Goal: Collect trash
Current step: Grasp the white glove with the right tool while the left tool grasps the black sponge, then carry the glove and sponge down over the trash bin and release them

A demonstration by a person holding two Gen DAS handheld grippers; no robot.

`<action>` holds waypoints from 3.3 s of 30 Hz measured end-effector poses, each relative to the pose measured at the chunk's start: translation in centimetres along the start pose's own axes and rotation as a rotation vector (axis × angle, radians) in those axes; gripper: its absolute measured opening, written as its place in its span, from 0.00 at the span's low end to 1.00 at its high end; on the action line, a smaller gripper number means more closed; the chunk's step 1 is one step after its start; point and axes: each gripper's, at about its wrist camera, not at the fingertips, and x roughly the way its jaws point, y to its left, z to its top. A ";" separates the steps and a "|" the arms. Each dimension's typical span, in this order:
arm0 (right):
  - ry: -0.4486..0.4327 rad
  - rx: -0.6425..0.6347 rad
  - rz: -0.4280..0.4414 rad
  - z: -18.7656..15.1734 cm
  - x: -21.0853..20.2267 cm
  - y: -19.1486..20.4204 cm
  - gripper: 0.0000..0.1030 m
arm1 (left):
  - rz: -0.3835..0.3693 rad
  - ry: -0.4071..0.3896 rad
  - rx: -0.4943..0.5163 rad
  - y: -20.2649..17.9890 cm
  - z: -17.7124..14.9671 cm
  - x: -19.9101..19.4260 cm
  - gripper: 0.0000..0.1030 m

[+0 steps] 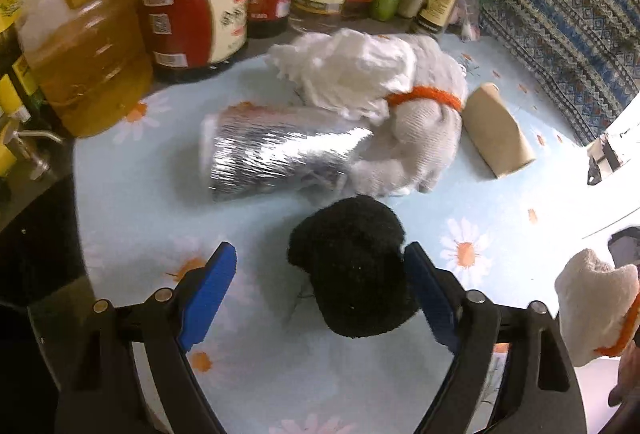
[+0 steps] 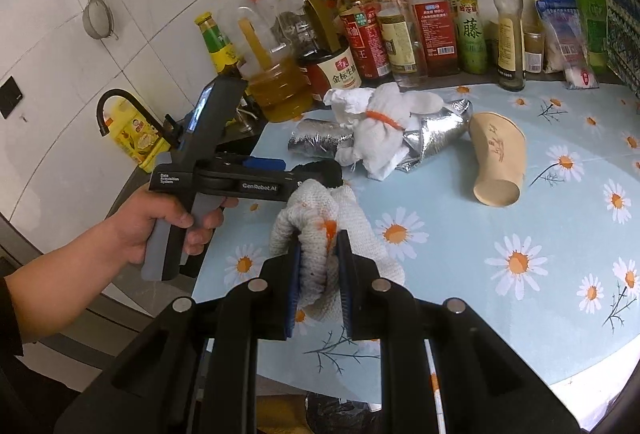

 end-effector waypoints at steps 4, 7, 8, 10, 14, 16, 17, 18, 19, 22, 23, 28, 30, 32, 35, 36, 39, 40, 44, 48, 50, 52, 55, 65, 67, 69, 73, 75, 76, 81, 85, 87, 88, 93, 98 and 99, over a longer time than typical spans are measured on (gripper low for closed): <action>-0.001 0.012 0.022 0.0 -0.2 -1.1 0.18 | -0.016 0.001 0.011 -1.3 0.0 0.2 0.54; 0.009 0.008 0.041 -0.1 -0.3 -1.7 0.18 | 0.037 -0.014 0.041 -2.6 0.0 -0.1 0.50; 0.010 -0.001 0.045 -0.1 -0.4 -1.8 0.18 | 0.049 -0.019 0.044 -2.9 -0.1 -0.3 0.49; 0.014 -0.010 0.059 -0.1 -0.6 -2.1 0.18 | 0.068 -0.027 0.032 -3.2 -0.2 -0.7 0.49; 0.024 -0.040 0.095 -0.1 -1.0 -2.4 0.18 | 0.083 -0.062 -0.002 -3.8 -1.0 -2.7 0.49; 0.038 -0.067 0.109 -0.3 -1.1 -2.2 0.18 | 0.099 -0.077 -0.020 -4.2 -1.7 -3.9 0.49; 0.043 -0.087 0.112 -0.4 -1.2 -2.0 0.18 | 0.108 -0.088 -0.030 -4.6 -2.4 -4.8 0.49; 0.046 -0.104 0.113 -0.6 -1.2 -1.8 0.18 | 0.111 -0.096 -0.039 -4.8 -2.9 -5.4 0.49; 0.050 -0.122 0.115 -0.8 -1.2 -1.6 0.18 | 0.111 -0.104 -0.051 -5.1 -3.7 -6.0 0.49; 0.058 -0.141 0.148 -1.5 -1.5 -1.3 0.18 | 0.123 -0.115 -0.094 -6.0 -6.4 -7.7 0.49; 0.071 -0.145 0.168 -1.7 -1.5 -1.3 0.18 | 0.126 -0.117 -0.108 -6.2 -7.3 -8.0 0.49; 0.135 -0.195 0.240 -3.0 -1.6 -0.7 0.18 | 0.140 -0.108 -0.211 -7.9 -12.4 -9.7 0.49; 0.160 -0.213 0.263 -3.6 -1.7 -0.4 0.18 | 0.143 -0.103 -0.251 -8.7 -14.5 -10.3 0.49; 0.186 -0.241 0.283 -4.6 -1.8 0.1 0.18 | 0.136 -0.094 -0.279 -9.5 -16.2 -10.7 0.49; 0.237 -0.245 0.309 -6.2 -1.6 0.5 0.18 | 0.128 -0.059 -0.314 -10.8 -19.1 -10.9 0.49; 0.261 -0.233 0.314 -6.8 -1.3 0.5 0.18 | 0.125 -0.051 -0.323 -11.1 -19.7 -11.0 0.49; 0.302 -0.225 0.317 -8.6 -1.1 0.8 0.18 | 0.106 -0.026 -0.323 -12.1 -21.8 -11.0 0.49; 0.317 -0.220 0.316 -9.1 -0.9 0.8 0.18 | 0.102 -0.014 -0.319 -12.4 -22.4 -10.9 0.49; 0.383 -0.255 0.256 -12.4 0.2 1.4 0.18 | 0.051 0.037 -0.297 -12.8 -24.6 -9.4 0.49; 0.468 -0.223 0.176 -16.0 3.0 0.4 0.18 | 0.032 0.105 -0.247 -12.3 -26.1 -6.8 0.49; 0.502 -0.212 0.143 -17.5 4.4 -0.3 0.18 | 0.020 0.147 -0.237 -11.8 -27.0 -5.0 0.49; 0.529 -0.231 0.089 -19.2 6.1 -0.6 0.18 | 0.014 0.179 -0.227 -11.3 -27.8 -3.4 0.49; 0.574 -0.257 0.050 -21.6 8.6 -0.8 0.18 | 0.013 0.250 -0.211 -10.5 -29.3 0.0 0.49; 0.733 -0.312 0.001 -28.8 16.7 -1.2 0.19 | 0.001 0.394 -0.203 -8.0 -33.1 10.0 0.49; 0.764 -0.308 -0.014 -29.9 17.8 -1.8 0.19 | 0.030 0.419 -0.187 -8.1 -33.6 11.4 0.49; 0.802 -0.287 -0.028 -30.8 18.9 -2.6 0.19 | 0.083 0.445 -0.172 -8.3 -34.4 13.0 0.49; 0.820 -0.266 -0.055 -31.2 19.6 -3.6 0.19 | 0.084 0.475 -0.186 -8.3 -35.9 14.9 0.49; 0.838 -0.244 -0.059 -31.6 20.2 -4.4 0.19 | 0.080 0.481 -0.200 -7.9 -36.0 15.5 0.49; 0.852 -0.237 -0.062 -32.1 20.2 -4.7 0.19 | 0.078 0.477 -0.206 -7.8 -36.0 15.8 0.49; 0.878 -0.205 -0.073 -33.2 20.6 -5.7 0.19 | 0.075 0.481 -0.209 -8.5 -35.5 16.1 0.51; 0.861 -0.215 -0.072 -33.2 20.6 -5.7 0.24 | 0.063 0.467 -0.208 -9.1 -35.1 15.9 0.51; 0.848 -0.212 -0.076 -33.0 20.5 -5.8 0.44 | 0.077 0.470 -0.211 -9.2 -35.0 16.0 0.69; 0.836 -0.205 -0.080 -32.8 20.3 -5.9 0.52 | 0.089 0.467 -0.214 -9.1 -35.0 15.9 0.71; 0.796 -0.189 -0.072 -32.2 19.8 -6.3 0.58 | 0.108 0.458 -0.282 -8.0 -35.1 15.4 0.71; 0.772 -0.193 -0.051 -31.7 19.3 -6.2 0.58 | 0.112 0.429 -0.322 -7.2 -34.9 14.4 0.71; 0.770 -0.196 -0.050 -31.6 19.2 -6.2 0.58 | 0.115 0.422 -0.325 -7.2 -34.8 14.2 0.71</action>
